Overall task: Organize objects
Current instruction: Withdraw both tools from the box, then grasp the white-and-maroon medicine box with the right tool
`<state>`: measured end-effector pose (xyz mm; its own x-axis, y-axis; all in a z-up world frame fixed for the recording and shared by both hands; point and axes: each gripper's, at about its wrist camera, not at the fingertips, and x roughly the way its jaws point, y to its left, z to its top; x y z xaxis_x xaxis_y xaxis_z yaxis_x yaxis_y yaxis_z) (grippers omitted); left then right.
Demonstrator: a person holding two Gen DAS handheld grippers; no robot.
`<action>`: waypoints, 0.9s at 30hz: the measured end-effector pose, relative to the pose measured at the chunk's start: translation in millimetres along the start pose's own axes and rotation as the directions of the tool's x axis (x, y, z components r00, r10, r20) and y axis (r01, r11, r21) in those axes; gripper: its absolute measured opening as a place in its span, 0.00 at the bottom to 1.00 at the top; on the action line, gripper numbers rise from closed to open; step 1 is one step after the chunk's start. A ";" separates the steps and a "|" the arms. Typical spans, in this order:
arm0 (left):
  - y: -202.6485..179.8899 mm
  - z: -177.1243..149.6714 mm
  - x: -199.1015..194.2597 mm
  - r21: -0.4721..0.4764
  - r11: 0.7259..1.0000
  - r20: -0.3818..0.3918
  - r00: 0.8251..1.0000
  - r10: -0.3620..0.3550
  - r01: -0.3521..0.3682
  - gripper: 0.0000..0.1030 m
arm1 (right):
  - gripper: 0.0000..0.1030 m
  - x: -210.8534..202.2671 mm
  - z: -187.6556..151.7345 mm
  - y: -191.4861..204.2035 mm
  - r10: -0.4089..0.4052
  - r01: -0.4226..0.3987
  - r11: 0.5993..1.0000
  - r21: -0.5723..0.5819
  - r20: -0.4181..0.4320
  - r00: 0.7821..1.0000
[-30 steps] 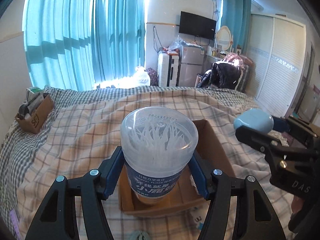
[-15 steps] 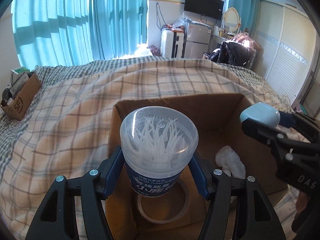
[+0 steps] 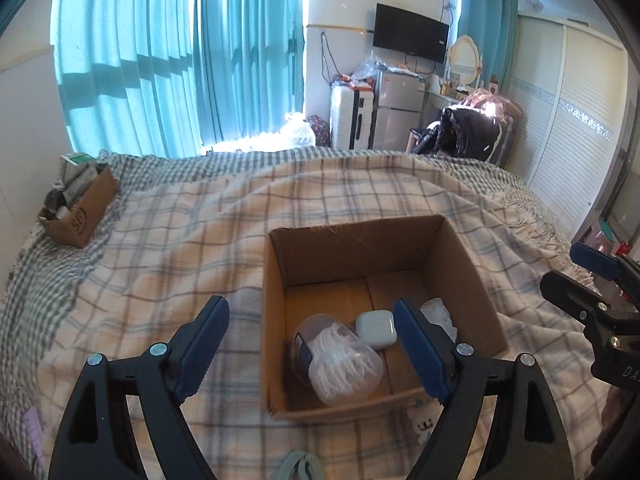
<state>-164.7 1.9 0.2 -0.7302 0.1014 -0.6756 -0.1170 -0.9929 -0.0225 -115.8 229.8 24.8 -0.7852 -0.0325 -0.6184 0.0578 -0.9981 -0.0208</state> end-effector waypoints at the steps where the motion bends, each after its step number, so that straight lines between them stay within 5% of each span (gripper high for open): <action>1: 1.0 -2.2 -11.7 -0.001 1.000 0.006 1.000 0.007 -0.007 0.87 | 0.79 -12.9 -1.0 1.8 -0.011 0.011 1.000 -0.010 0.003 1.000; 12: 18.5 -67.1 -80.3 -0.023 0.997 0.002 0.997 0.072 -0.072 0.98 | 0.84 -96.3 -31.6 33.1 -0.039 0.040 0.997 -0.064 0.020 0.999; 20: 22.6 -144.6 -79.3 -0.069 0.993 -0.039 0.995 0.096 -0.098 0.98 | 0.85 -65.8 -115.7 56.7 -0.068 0.069 0.998 0.008 -0.104 0.992; 27: 23.5 -186.3 -49.1 -0.036 0.998 -0.173 0.984 0.044 -0.051 0.98 | 0.86 -36.9 -157.6 82.2 -0.048 0.046 0.999 -0.014 -0.217 0.975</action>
<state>-6.2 -38.0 -104.5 -0.6070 0.0449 -0.7934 -0.0554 -0.9984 -0.0141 15.0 157.1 -77.9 -0.6344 0.0274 -0.7725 0.0303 -0.9977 -0.0602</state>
